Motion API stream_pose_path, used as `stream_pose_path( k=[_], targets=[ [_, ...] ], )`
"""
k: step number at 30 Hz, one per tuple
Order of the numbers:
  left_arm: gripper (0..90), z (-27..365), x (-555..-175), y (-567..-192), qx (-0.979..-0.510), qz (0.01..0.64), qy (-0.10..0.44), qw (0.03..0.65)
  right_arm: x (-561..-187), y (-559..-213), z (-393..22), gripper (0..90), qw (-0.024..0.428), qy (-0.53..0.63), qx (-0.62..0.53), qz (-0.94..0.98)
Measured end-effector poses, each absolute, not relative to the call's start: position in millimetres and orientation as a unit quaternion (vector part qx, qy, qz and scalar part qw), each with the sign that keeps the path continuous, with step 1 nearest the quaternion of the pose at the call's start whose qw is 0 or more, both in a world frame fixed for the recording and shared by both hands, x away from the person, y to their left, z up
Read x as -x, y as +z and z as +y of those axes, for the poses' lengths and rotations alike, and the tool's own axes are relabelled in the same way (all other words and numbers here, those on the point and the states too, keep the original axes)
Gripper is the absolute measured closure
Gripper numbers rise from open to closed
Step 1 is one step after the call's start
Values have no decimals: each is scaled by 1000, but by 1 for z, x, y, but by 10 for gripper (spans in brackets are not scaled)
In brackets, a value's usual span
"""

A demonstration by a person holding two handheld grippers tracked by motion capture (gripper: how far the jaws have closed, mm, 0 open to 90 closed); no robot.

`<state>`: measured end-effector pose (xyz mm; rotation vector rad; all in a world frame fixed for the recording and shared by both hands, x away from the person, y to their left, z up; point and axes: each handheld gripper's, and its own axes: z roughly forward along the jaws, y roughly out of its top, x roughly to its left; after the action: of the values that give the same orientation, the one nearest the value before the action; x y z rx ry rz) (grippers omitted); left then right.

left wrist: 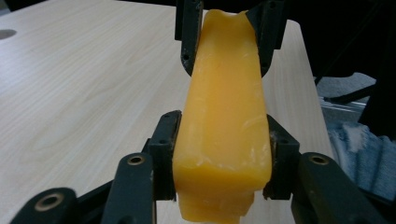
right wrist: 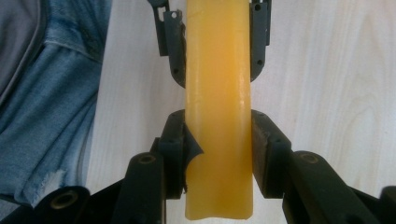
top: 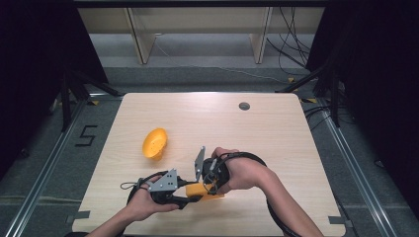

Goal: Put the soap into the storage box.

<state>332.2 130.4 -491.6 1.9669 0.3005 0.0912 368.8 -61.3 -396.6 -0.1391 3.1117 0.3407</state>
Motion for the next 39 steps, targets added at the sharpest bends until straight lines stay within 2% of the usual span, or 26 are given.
stream_pose_path(
  k=[1,3,8,9,11,14,18,21,23,32,33,35,36,39],
  targets=[
    [580,132,-332,-491,-835,116,52,536,-369,-398,-61,622,10,112,60,992],
    [587,131,-330,-490,-832,116,41,541,-367,-398,-61,620,7,107,54,993],
    [600,131,-326,-486,-833,120,57,537,-367,-399,-62,598,14,104,49,993],
    [601,131,-325,-485,-834,125,60,534,-367,-398,-62,580,13,105,44,993],
    [601,133,-326,-485,-836,129,67,529,-370,-392,-66,452,28,129,48,990],
    [602,138,-327,-484,-837,140,75,524,-372,-387,-70,418,31,156,53,986],
    [602,146,-327,-484,-835,169,87,517,-370,-374,-90,390,40,178,-1,983],
    [602,150,-327,-484,-830,179,91,520,-371,-373,-115,393,48,202,-73,976],
    [602,153,-326,-485,-825,189,92,525,-373,-374,-119,395,51,209,-71,974],
    [602,167,-325,-478,-810,214,110,535,-374,-401,-167,428,76,290,-220,928],
    [602,169,-325,-477,-807,214,114,539,-373,-408,-176,428,92,310,-267,908],
    [602,169,-324,-477,-801,230,109,542,-372,-412,-179,428,101,318,-277,901],
    [602,173,-325,-476,-800,229,121,541,-372,-423,-188,441,128,341,-295,883],
    [602,175,-325,-474,-798,235,127,539,-370,-428,-195,445,146,355,-324,865]
  ],
)
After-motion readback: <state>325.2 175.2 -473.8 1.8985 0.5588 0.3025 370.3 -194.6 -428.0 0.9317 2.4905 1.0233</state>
